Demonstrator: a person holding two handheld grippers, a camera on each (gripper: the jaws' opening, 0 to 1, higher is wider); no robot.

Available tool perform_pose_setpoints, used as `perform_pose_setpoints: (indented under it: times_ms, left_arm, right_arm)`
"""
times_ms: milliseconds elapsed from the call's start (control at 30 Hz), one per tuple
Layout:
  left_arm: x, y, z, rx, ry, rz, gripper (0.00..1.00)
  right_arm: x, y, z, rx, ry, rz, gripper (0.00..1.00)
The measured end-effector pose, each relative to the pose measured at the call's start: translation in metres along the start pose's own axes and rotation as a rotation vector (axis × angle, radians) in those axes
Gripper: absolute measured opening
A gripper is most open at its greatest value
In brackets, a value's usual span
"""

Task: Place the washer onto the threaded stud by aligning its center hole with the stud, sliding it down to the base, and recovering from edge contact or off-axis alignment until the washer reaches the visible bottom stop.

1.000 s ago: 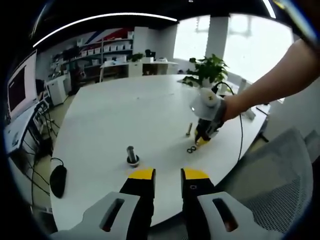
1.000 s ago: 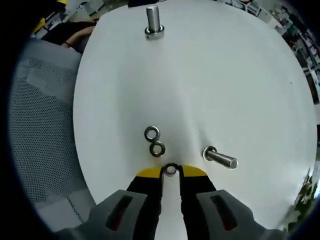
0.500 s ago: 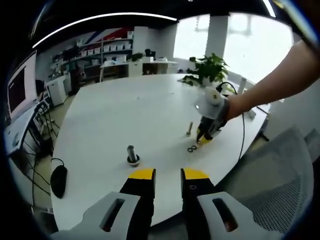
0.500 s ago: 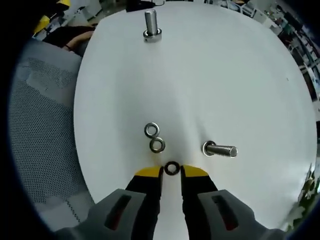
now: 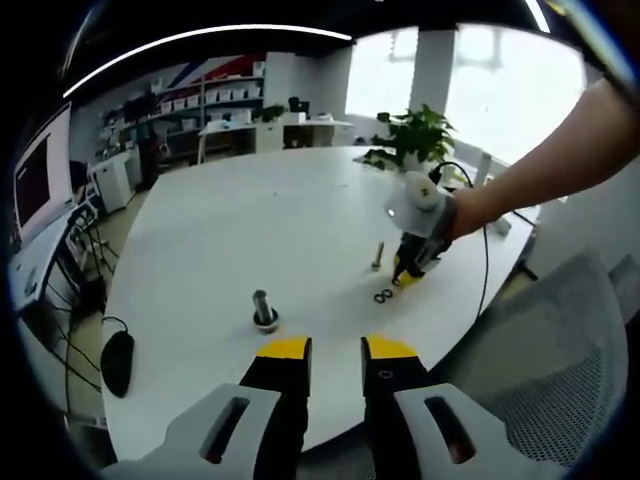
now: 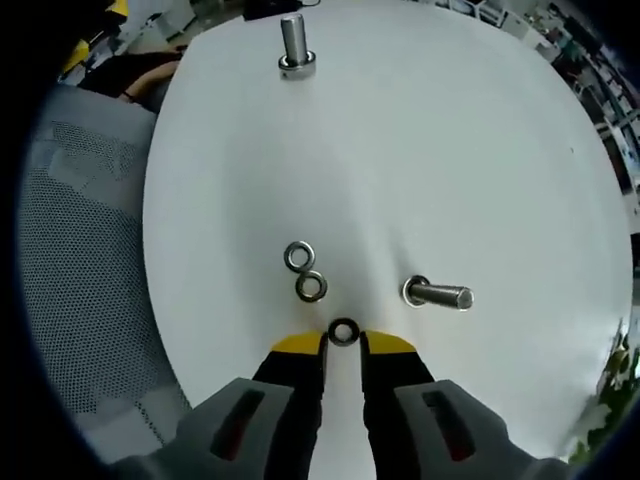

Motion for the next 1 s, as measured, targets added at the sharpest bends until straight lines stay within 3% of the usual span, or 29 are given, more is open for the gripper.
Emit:
perform_pose_setpoints:
  times_ms: [467, 567, 667, 1000]
  left_arm:
    - [-0.001, -0.001, -0.001, 0.008, -0.001, -0.002, 0.17]
    - [-0.001, -0.001, -0.001, 0.009, 0.000, -0.003, 0.17]
    - [0.000, -0.002, -0.001, 0.012, 0.004, 0.001, 0.17]
    - [0.003, -0.002, 0.000, 0.012, 0.017, 0.010, 0.17]
  right_arm:
    - [-0.002, 0.000, 0.000, -0.014, 0.035, -0.012, 0.14]
    - [0.000, 0.002, -0.001, 0.022, 0.036, 0.066, 0.14]
    - [0.001, 0.010, -0.003, 0.012, 0.041, 0.116, 0.14]
    - [0.008, 0.024, -0.022, 0.041, 0.077, 0.168, 0.14]
Point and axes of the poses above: the point that each gripper's makers call its tool centre point, and the gripper's own axes: z roughly forward along the fingers, x roughly to its right, y roughly out of its underside, the point moved 4 cm from there along -z, roughly backward along the fingers, and after that the axes turned 1 degree about -y, right-handed, at the moved point
